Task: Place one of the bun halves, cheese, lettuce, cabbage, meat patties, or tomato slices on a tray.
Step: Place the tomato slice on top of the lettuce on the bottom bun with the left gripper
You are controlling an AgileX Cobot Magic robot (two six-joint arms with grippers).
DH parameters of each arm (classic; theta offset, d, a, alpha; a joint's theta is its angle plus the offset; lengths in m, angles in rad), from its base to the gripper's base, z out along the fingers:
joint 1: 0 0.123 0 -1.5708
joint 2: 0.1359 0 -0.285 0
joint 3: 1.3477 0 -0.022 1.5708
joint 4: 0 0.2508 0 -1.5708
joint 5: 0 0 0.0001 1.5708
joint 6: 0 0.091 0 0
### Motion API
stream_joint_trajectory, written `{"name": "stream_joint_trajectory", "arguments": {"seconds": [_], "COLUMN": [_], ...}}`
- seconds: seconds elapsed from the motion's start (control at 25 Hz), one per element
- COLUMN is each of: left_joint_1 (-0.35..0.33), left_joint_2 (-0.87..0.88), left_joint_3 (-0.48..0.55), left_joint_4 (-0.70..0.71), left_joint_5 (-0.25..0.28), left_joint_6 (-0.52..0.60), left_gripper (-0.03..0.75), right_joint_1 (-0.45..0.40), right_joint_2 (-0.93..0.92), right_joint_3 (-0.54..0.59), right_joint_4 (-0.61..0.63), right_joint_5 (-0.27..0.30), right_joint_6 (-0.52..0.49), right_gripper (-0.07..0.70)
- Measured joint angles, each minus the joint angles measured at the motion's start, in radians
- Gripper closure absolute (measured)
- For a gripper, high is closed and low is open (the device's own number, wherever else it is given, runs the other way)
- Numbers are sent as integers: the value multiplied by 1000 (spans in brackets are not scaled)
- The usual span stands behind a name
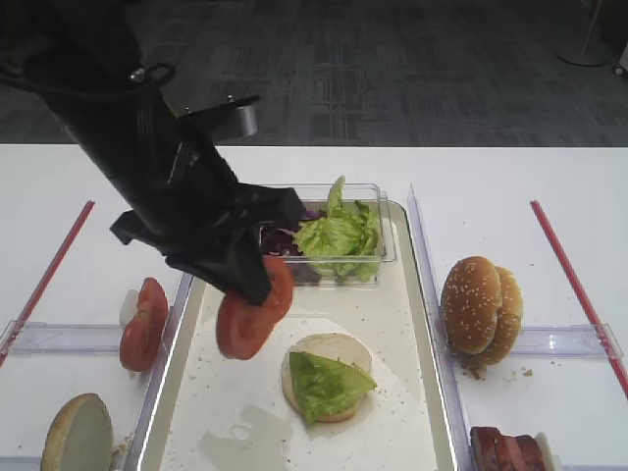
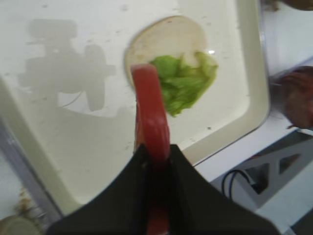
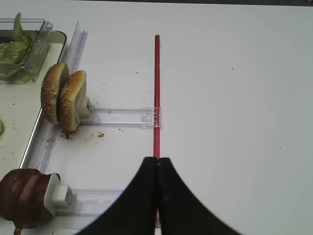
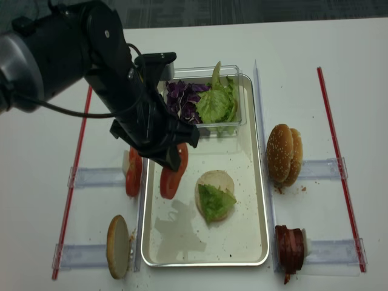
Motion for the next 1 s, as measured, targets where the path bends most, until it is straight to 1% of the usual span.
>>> {"name": "stream_joint_trajectory", "arguments": {"seconds": [0.24, 0.4, 0.48, 0.72, 1.0], "left_joint_1": [0, 0, -1, -1, -1], "left_joint_2": [0, 0, 0, 2, 90], "left_joint_3": [0, 0, 0, 0, -1], "left_joint_4": [-292, -438, -464, -480, -483], "left_joint_5": [-13, -19, -20, -21, -18], "left_joint_6": [224, 331, 349, 366, 370], "left_gripper": [682, 682, 682, 682, 682], "right_joint_1": [0, 0, 0, 0, 0], "right_joint_2": [0, 0, 0, 0, 0], "right_joint_3": [0, 0, 0, 0, 0], "right_joint_4": [0, 0, 0, 0, 0], "right_joint_5": [0, 0, 0, 0, 0], "right_joint_6": [0, 0, 0, 0, 0], "right_gripper": [595, 595, 595, 595, 595]}}
